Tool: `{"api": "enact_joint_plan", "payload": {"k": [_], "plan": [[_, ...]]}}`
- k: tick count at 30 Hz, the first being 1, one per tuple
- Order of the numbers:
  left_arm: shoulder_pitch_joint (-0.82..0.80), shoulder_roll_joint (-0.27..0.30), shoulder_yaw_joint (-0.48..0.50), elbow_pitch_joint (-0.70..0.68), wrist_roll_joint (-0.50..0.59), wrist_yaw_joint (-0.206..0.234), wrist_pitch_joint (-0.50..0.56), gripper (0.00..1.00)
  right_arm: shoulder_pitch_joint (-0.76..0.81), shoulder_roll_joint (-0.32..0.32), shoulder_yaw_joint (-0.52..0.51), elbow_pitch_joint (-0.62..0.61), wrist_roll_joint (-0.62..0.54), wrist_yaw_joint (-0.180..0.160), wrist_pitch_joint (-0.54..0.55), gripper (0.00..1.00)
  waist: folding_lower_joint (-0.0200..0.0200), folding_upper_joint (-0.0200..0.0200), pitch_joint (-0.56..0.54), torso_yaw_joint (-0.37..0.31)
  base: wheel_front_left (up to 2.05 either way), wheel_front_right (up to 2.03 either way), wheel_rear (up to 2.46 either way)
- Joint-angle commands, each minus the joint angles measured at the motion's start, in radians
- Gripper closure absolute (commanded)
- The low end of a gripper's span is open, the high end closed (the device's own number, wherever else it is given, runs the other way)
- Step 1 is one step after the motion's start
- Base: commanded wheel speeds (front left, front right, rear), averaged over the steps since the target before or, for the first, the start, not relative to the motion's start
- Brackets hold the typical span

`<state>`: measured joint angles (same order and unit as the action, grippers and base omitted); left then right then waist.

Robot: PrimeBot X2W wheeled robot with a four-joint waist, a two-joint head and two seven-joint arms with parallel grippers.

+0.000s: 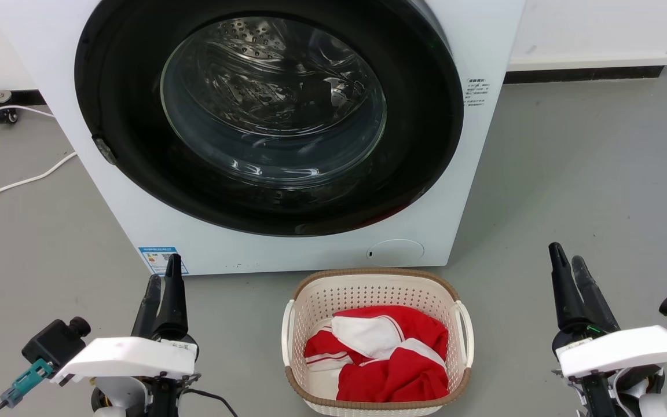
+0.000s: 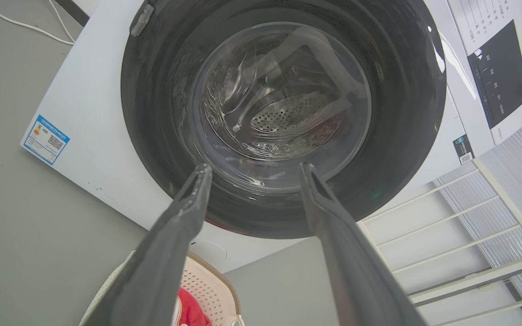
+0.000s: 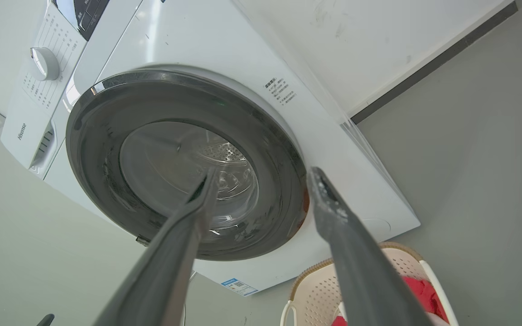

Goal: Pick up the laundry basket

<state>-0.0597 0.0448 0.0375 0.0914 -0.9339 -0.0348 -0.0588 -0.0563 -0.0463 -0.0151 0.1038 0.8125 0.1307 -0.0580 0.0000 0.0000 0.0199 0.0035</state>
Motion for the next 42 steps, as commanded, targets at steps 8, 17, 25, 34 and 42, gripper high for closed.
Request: {"api": "enact_joint_plan", "payload": {"k": [8, 17, 25, 34, 42], "plan": [[-0.001, 0.005, -0.009, -0.047, 0.130, 0.004, -0.035, 0.00, 0.002, -0.004, 0.018, -0.038, -0.134, 0.000, -0.035, 0.00, 0.0000, 0.0000, 0.000, 0.001, 0.00, 0.00, 0.00], [0.015, 0.005, -0.019, -0.063, 0.247, 0.003, -0.062, 0.00, 0.010, -0.004, 0.033, -0.052, -0.249, 0.000, -0.062, 0.00, 0.0000, 0.0000, 0.001, 0.003, 0.00, 0.00, 0.00], [0.024, 0.005, -0.033, -0.068, 0.352, 0.008, -0.087, 0.00, 0.020, -0.004, 0.036, -0.054, -0.364, 0.000, -0.087, 0.00, 0.0000, 0.0000, 0.001, 0.005, 0.00, 0.00, 0.00], [0.032, 0.006, -0.049, -0.059, 0.460, 0.013, -0.109, 0.00, 0.029, -0.005, 0.038, -0.055, -0.465, 0.000, -0.111, 0.00, 0.0000, 0.0000, 0.002, 0.002, 0.00, 0.00, 0.00], [0.042, 0.006, -0.054, -0.054, 0.553, 0.019, -0.132, 0.00, 0.035, -0.005, 0.038, -0.056, -0.558, 0.000, -0.132, 0.00, 0.0000, 0.0000, 0.005, 0.003, 0.00, 0.00, 0.00]]}}
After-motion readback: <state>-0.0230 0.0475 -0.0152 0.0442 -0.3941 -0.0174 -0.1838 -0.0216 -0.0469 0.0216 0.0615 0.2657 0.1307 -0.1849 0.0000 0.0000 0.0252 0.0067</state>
